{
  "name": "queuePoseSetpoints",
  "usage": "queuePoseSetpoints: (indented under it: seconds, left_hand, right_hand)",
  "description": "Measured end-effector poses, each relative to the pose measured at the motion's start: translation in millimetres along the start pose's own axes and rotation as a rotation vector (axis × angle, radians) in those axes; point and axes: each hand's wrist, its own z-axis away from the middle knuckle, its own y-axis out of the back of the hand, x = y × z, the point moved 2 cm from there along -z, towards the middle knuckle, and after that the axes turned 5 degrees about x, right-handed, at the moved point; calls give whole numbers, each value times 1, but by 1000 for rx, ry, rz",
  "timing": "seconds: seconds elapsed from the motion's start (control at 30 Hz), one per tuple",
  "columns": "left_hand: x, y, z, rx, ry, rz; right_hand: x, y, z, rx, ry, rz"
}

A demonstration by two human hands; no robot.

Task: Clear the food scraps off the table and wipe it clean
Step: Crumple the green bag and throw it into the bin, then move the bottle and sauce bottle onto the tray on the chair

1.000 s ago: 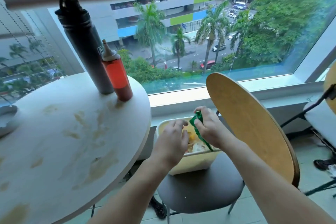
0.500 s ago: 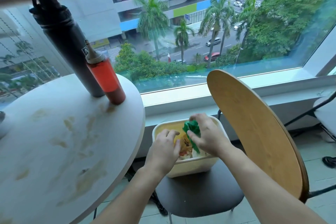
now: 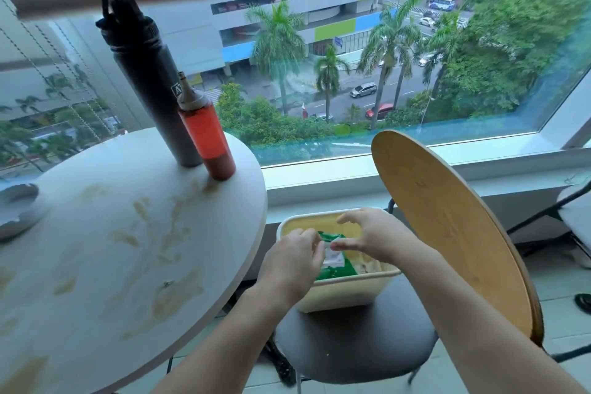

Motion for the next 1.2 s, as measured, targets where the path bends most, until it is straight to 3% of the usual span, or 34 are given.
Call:
queuePoseSetpoints:
  seconds: [0.67, 1.0, 1.2]
  left_hand:
    - [-6, 124, 57, 241, -111, 81]
    - [-99, 197, 30, 397, 75, 111]
    - [-151, 234, -8, 392, 180, 83]
  right_hand:
    - [-138, 45, 31, 406, 224, -236]
    - [-208, 36, -1, 529, 181, -310]
    - [-232, 23, -35, 551, 119, -361]
